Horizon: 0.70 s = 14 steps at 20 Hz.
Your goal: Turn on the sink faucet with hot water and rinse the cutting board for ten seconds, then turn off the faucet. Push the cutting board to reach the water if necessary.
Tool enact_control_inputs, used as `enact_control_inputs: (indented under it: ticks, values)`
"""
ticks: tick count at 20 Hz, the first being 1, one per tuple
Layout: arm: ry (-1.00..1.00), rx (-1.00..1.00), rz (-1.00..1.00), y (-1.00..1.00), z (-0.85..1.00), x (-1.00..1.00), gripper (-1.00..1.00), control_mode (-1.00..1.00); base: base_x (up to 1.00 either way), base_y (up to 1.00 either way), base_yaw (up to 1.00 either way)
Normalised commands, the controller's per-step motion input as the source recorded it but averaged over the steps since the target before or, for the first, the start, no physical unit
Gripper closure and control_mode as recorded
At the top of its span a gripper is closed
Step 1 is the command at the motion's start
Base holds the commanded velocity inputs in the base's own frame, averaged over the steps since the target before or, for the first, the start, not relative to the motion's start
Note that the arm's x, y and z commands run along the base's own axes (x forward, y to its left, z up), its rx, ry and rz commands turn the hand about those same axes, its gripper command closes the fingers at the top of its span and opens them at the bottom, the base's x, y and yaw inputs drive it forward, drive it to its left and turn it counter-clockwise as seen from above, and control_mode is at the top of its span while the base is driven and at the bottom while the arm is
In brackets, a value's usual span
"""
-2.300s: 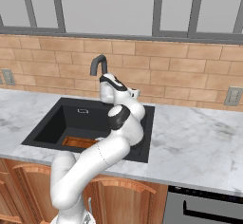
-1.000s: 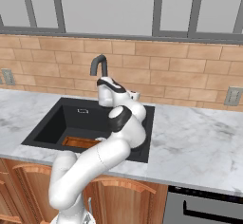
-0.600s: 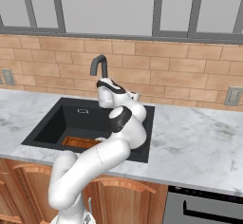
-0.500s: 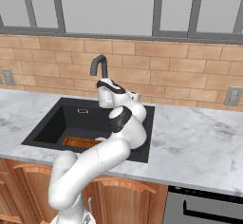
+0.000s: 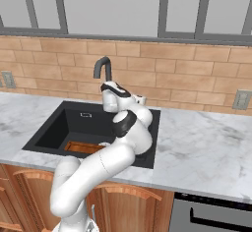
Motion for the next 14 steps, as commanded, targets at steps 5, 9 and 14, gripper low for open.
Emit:
enact_control_inputs:
  ticks: [5,9,14]
  values:
    - [0.0,0.0,0.0,-0.39,0.0,-0.05,-1.0,-1.0,0.0,0.0,0.0]
    - [0.0,0.0,0.0,-0.36,0.0,0.0,-1.0,-1.0,0.0,0.0,0.0]
    - [0.0,0.0,0.0,-0.3,0.0,0.0,-1.0,-1.0,0.0,0.0,0.0]
